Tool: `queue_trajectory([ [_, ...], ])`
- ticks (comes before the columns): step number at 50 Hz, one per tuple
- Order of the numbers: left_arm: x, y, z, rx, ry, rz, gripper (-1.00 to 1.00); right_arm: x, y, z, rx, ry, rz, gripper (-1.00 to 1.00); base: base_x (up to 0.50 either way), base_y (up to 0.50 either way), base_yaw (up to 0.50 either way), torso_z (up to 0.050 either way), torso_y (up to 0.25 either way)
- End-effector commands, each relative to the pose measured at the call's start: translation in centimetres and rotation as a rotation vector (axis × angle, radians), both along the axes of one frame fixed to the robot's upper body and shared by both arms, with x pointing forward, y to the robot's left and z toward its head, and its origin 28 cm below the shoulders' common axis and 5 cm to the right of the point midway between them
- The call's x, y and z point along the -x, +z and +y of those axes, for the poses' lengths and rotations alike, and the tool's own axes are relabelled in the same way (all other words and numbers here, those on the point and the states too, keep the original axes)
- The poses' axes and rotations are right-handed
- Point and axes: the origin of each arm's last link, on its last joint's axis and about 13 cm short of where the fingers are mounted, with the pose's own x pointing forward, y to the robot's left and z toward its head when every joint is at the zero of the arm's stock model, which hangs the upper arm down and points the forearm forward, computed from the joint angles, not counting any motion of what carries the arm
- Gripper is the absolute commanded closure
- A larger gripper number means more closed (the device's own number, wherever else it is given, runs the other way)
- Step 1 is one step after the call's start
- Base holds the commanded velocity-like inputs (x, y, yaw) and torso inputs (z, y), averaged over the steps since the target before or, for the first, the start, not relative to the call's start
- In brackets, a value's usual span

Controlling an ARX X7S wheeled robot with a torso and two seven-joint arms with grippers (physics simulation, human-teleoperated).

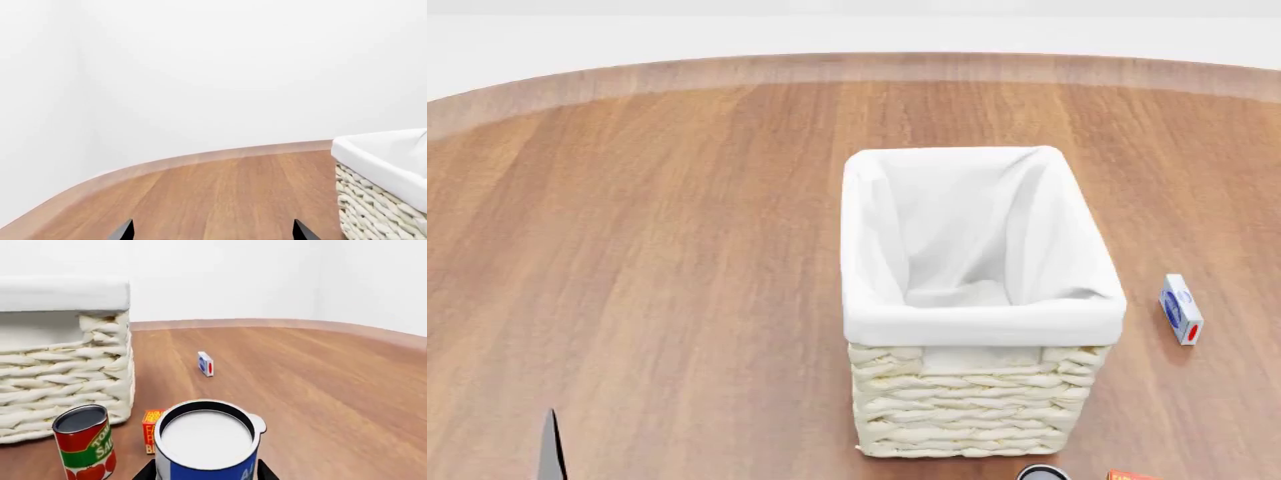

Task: Pick up the alphabet soup and put it in the basket.

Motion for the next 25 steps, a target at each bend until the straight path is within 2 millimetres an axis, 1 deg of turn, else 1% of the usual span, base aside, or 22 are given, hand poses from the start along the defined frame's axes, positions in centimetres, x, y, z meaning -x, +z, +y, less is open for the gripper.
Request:
queue_trajectory([
  [1, 0.0, 0.0, 0.0, 0.003, 0.002, 0.002, -1.00, -1.0, 5.1, 0.3, 0.017, 0.013, -0.096, 1.00, 0.00, 0.00, 0.00, 0.000, 0.000],
  [2, 0.0, 0.0, 0.0, 0.003, 0.002, 0.002, -1.00, -1.1, 5.5, 0.3, 0.019, 0.010, -0.098, 1.00, 0.00, 0.00, 0.00, 0.000, 0.000],
  [4, 0.0, -0.1, 0.0, 0.002, 0.000, 0.003, -1.00, -1.3, 7.4, 0.3, 0.019, 0.013, -0.114, 1.00, 0.00, 0.00, 0.00, 0.000, 0.000],
  [5, 0.0, 0.0, 0.0, 0.002, 0.001, 0.002, -1.00, -1.3, 7.2, 0.4, 0.018, 0.014, -0.116, 1.00, 0.00, 0.00, 0.00, 0.000, 0.000],
  [6, 0.0, 0.0, 0.0, 0.002, 0.001, 0.001, -1.00, -1.4, 7.5, 0.4, 0.025, 0.020, -0.125, 1.00, 0.00, 0.00, 0.00, 0.000, 0.000],
  [7, 0.0, 0.0, 0.0, 0.002, -0.001, 0.000, -1.00, -1.5, 8.1, 0.6, 0.031, 0.027, -0.139, 1.00, 0.00, 0.00, 0.00, 0.000, 0.000],
  [8, 0.0, 0.0, 0.0, 0.003, 0.001, 0.000, -1.00, -1.8, 9.3, 0.7, 0.040, 0.031, -0.155, 1.00, 0.00, 0.00, 0.00, 0.000, 0.000],
  [16, 0.0, 0.2, 0.2, 0.008, 0.002, 0.000, -1.00, -2.8, 13.8, 1.2, 0.061, 0.048, -0.198, 1.00, 0.00, 0.00, 0.00, 0.000, 0.001],
  [21, 0.0, 0.1, 0.1, 0.011, 0.001, 0.000, -1.00, -3.3, 15.6, 1.5, 0.069, 0.057, -0.213, 1.00, 0.00, 0.00, 0.00, 0.000, 0.000],
  [24, 0.0, 0.2, 0.1, 0.010, 0.000, 0.000, -1.00, -3.9, 16.9, 1.8, 0.079, 0.075, -0.235, 1.00, 0.00, 0.00, 0.00, 0.000, 0.000],
  [25, 0.0, 0.2, 0.2, 0.012, 0.000, 0.002, -1.00, -4.3, 17.8, 2.0, 0.087, 0.087, -0.253, 1.00, 0.00, 0.00, 0.00, 0.000, 0.000],
])
